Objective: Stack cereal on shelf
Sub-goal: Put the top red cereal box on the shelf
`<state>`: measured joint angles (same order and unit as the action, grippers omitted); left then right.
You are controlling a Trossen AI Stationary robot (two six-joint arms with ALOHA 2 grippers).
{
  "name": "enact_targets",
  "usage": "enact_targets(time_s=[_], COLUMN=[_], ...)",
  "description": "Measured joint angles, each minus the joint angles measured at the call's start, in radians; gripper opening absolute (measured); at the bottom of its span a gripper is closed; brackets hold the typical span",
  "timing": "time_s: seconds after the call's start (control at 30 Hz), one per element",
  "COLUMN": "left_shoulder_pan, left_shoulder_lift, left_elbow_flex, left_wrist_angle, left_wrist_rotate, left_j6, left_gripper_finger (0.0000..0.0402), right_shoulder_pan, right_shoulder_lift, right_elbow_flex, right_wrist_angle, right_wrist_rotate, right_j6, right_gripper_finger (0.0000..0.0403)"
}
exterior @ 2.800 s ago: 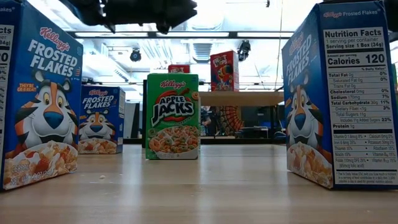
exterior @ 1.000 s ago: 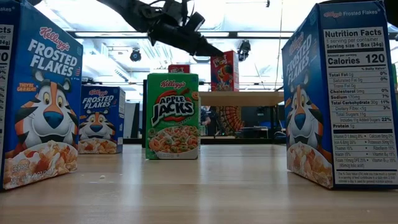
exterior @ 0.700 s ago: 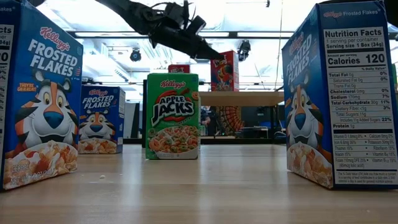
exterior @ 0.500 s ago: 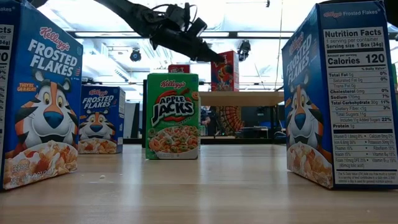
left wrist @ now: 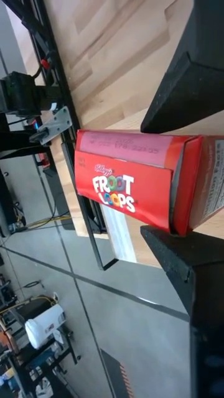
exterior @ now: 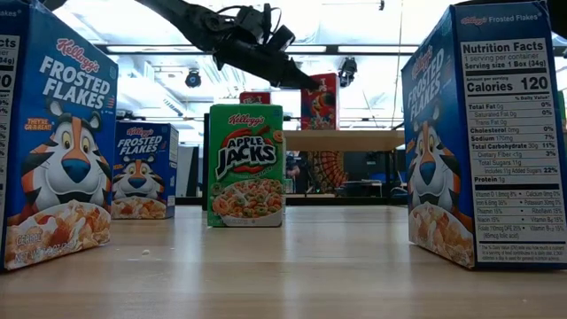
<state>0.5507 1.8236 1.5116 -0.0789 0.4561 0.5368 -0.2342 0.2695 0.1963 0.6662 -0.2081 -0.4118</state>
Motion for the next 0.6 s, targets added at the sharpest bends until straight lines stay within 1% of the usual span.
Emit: enact_targets(time_s=[0.17, 0.33, 0.6], left_shoulder_pan=[-0.003, -0.007, -0.008], left_shoulder_lift=[-0.002, -0.013, -0.039], left_elbow_flex=[0.0, 0.0, 0.0], left_wrist_angle=[-0.004, -0.007, -0.011], left_wrist_rotate=[0.002, 0.041, 0.044], left_j6=[-0.009, -0.032, -0.075], left_gripper_finger=[0.023, 0.0229, 0.0229], right_shoulder_pan=[0.0, 0.0, 0.0], right_shoulder_lift=[0.0, 0.0, 0.0], right_elbow_flex=[0.0, 0.0, 0.0], right_wrist_angle=[0.0, 0.0, 0.0], right_wrist_rotate=[0.0, 0.0, 0.0], right_j6=[0.0, -0.004, -0.008], right_gripper_finger=[0.0009, 0.0009, 0.0009])
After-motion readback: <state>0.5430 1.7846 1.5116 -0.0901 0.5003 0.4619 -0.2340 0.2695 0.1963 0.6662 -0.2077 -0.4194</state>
